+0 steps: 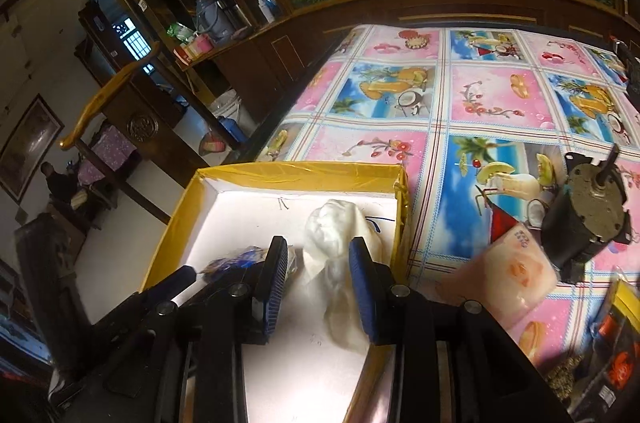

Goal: Organize soft objects
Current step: 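Release the blue package in the box and grasp the cream tissue roll with the left tool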

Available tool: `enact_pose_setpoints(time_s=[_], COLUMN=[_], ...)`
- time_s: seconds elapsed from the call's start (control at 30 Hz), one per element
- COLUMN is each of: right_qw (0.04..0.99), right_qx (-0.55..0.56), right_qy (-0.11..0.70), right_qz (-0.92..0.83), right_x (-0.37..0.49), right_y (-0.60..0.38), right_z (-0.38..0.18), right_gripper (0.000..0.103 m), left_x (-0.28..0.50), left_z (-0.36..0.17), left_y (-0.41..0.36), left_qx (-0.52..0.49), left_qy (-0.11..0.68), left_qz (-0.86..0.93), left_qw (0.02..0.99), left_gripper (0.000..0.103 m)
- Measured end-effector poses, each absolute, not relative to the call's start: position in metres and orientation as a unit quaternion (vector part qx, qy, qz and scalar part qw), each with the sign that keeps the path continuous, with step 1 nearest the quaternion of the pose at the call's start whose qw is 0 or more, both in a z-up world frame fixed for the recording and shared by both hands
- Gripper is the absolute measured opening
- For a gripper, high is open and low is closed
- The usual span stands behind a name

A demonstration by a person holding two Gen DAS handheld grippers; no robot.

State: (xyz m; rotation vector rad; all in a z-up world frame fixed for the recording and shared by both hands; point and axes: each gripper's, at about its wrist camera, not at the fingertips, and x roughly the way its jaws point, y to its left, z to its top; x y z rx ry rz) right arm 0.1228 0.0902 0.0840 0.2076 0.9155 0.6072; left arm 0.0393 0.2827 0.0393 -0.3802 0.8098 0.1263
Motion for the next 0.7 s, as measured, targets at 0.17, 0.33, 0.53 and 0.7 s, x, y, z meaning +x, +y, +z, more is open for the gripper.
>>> enact_pose_setpoints(time_s=[0.17, 0.33, 0.53, 0.7], right_qw=[0.856, 0.871, 0.895, 0.891], right_qx=[0.111, 0.115, 0.132, 0.179], right_qy=[0.417, 0.409, 0.386, 0.395], right_qz=[0.285, 0.247, 0.183, 0.135], right_x=[0.086, 0.042, -0.016, -0.033], right_y=[0.044, -0.024, -0.110, -0.170], right_z=[0.096, 0.096, 0.091, 0.075], right_gripper=[0.040, 0.043, 0.050, 0.051], left_x=[0.031, 0.012, -0.001, -0.011], left_z=[0.053, 0.078, 0.091, 0.078], left_y=[0.272, 0.255, 0.194, 0.127], left_qx=[-0.174, -0.149, -0.088, -0.042], left_qy=[0.363, 0.309, 0.320, 0.398], left_qz=[0.041, 0.011, -0.093, -0.177], left_qw=[0.914, 0.939, 0.939, 0.899], left_gripper=[0.088, 0.088, 0.089, 0.090])
